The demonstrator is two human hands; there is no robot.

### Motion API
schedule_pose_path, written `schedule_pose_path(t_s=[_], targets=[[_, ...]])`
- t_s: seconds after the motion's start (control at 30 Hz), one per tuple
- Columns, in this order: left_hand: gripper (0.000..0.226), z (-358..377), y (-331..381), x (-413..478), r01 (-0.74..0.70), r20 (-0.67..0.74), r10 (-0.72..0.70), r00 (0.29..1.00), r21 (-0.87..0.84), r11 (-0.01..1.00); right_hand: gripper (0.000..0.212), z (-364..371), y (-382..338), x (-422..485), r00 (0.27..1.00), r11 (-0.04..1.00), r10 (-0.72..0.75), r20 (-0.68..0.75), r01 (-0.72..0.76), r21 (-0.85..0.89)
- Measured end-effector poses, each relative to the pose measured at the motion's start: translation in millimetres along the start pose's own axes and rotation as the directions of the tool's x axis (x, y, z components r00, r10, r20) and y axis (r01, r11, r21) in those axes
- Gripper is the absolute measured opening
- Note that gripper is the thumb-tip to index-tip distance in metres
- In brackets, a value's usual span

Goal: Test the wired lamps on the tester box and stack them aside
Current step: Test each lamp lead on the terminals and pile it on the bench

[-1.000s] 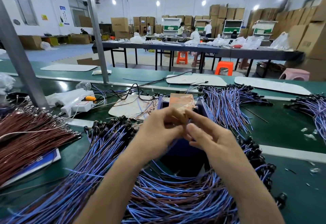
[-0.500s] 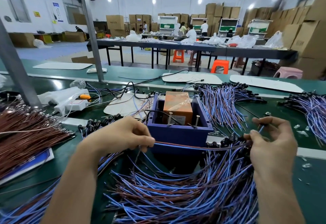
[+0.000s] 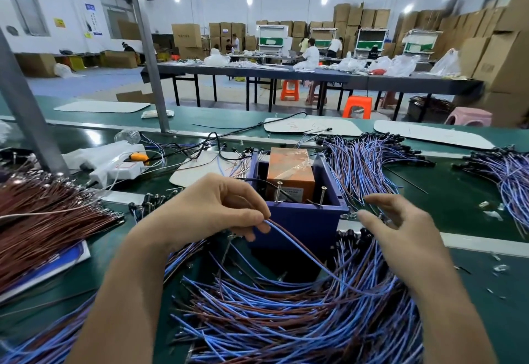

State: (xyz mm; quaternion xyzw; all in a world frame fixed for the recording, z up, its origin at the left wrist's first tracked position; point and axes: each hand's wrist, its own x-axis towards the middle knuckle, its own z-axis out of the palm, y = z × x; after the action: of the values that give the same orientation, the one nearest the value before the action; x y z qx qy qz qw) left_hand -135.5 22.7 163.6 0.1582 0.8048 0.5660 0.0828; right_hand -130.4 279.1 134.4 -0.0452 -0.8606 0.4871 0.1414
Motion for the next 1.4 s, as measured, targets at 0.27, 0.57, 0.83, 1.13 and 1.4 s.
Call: schedule_pose_path(t_s=[0.27, 0.57, 0.83, 1.13, 1.4], targets=[[0.008, 22.9, 7.5, 7.7, -0.110, -0.165, 0.094, 0.982, -0.089, 0.990, 0.020, 39.6, -45.6, -29.0, 0.918, 0.906, -0.349, 0.190, 0.278, 0.319], [0.023, 56.1, 8.2, 22.6, -0.109, -0.287, -0.006, 0.958, -0.383, 0.917, 0.023, 41.7, -36.9, -20.6, 0.969, 0.872, -0.205, 0.134, 0.119, 0.476], [0.009, 52.3, -4.9, 30.4, -0.019, -0.250, -0.067, 0.966, -0.329, 0.944, 0.027, 35.3, -22.2, -9.6, 0.998, 0.955, -0.067, 0.009, 0.062, 0.289], [0.015, 35.6, -36.3, 39.1, 0.212, -0.227, -0.208, 0.951, -0.008, 0.977, 0.021, 19.9, 6.8, 6.7, 0.995, 0.990, 0.092, -0.043, -0.096, -0.106], [0.014, 36.6, -40.1, 40.7, 0.200, -0.188, -0.190, 0.964, 0.033, 0.979, 0.024, 27.2, 7.6, 6.9, 0.997, 0.996, 0.058, 0.056, -0.054, -0.066]])
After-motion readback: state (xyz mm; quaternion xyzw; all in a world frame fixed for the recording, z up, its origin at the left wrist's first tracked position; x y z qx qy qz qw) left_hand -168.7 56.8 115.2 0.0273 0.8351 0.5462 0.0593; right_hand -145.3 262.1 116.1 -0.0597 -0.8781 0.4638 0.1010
